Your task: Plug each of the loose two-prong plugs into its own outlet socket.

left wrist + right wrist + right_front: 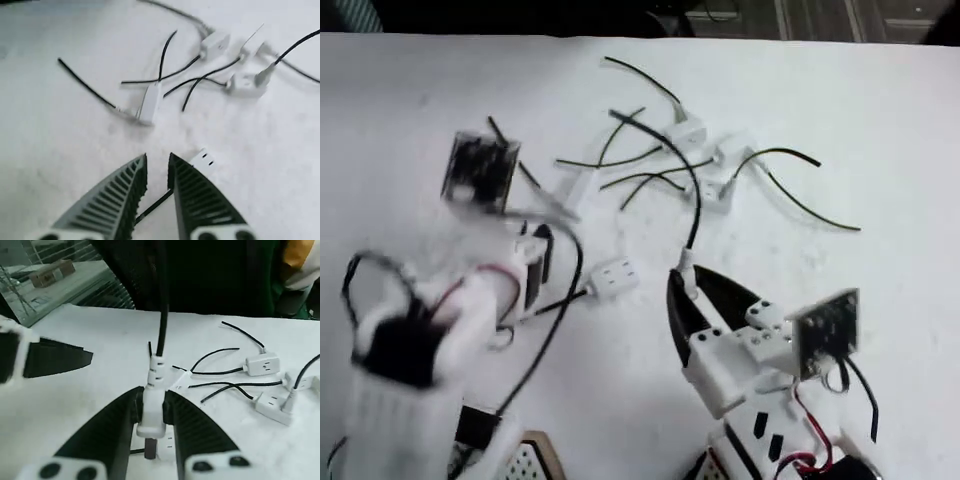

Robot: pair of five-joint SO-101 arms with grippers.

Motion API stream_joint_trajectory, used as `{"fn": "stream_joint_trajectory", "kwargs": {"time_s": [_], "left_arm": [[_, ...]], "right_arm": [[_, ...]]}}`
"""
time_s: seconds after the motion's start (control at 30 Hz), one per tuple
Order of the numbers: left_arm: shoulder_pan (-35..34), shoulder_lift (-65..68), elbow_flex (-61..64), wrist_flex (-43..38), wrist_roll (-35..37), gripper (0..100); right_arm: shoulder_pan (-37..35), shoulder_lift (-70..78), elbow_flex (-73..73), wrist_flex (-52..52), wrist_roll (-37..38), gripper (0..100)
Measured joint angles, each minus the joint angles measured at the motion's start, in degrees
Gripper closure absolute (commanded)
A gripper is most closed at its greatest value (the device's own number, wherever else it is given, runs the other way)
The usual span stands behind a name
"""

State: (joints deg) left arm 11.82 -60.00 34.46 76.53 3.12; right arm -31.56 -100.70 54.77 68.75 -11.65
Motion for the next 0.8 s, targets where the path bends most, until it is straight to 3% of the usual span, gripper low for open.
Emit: {"fn": "stream_joint_trajectory", "kwargs": {"time_s": [0.17,0.43,0.8], "left_arm": [[7.82,-11.69,2.37,-2.81,0.44,96],[20.13,-17.49,7.38,-9.05,0.26,97],[22.33,-18.2,10.02,-9.85,-2.64,97]], "right_arm": [[-4.13,-2.2,2.02,-1.85,-4.04,98.0],[-12.84,-2.2,2.37,-1.93,-5.71,98.0],[-22.07,-2.2,5.54,-1.93,-2.64,98.0]]}}
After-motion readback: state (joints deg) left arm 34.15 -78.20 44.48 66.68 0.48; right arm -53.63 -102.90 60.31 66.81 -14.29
